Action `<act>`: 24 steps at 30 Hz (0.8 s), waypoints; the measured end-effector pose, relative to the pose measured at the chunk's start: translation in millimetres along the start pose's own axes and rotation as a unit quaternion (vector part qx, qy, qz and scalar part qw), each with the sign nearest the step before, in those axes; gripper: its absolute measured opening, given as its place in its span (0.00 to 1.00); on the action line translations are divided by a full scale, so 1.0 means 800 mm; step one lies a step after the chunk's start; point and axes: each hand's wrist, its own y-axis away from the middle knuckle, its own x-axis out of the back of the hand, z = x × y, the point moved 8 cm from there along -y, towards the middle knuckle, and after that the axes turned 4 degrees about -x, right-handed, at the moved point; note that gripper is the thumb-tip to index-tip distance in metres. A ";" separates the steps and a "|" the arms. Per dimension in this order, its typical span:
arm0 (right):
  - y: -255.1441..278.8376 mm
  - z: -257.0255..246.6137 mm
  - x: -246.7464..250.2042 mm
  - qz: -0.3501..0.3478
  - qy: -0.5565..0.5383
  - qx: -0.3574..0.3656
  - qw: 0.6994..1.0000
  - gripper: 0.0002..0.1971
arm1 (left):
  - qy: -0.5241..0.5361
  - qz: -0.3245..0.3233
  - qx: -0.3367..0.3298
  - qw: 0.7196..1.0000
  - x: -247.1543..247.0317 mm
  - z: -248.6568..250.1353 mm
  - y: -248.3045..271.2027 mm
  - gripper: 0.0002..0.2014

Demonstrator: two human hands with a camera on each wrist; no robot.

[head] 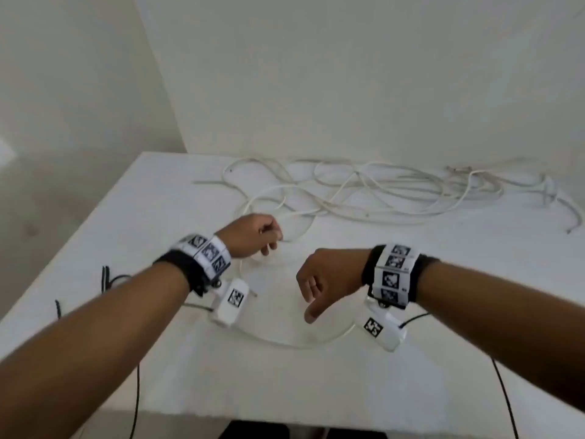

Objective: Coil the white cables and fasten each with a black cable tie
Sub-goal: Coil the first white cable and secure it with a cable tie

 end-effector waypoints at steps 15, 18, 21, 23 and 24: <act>0.051 -0.023 -0.066 0.155 0.115 -0.030 0.981 0.03 | -0.076 0.051 -0.110 0.990 -0.038 0.026 0.070 0.09; 0.079 -0.027 -0.047 0.228 0.105 -0.015 0.968 0.03 | -0.064 -0.003 -0.107 0.992 -0.062 0.036 0.096 0.15; 0.107 -0.033 -0.023 0.297 0.099 -0.001 0.950 0.03 | -0.052 -0.013 -0.113 0.992 -0.073 0.051 0.117 0.22; 0.123 -0.035 -0.010 0.325 0.086 0.009 0.942 0.03 | -0.016 -0.007 -0.119 0.993 -0.078 0.061 0.127 0.23; 0.132 -0.035 -0.002 0.341 0.077 0.013 0.937 0.04 | 0.013 -0.005 -0.125 0.992 -0.081 0.067 0.132 0.23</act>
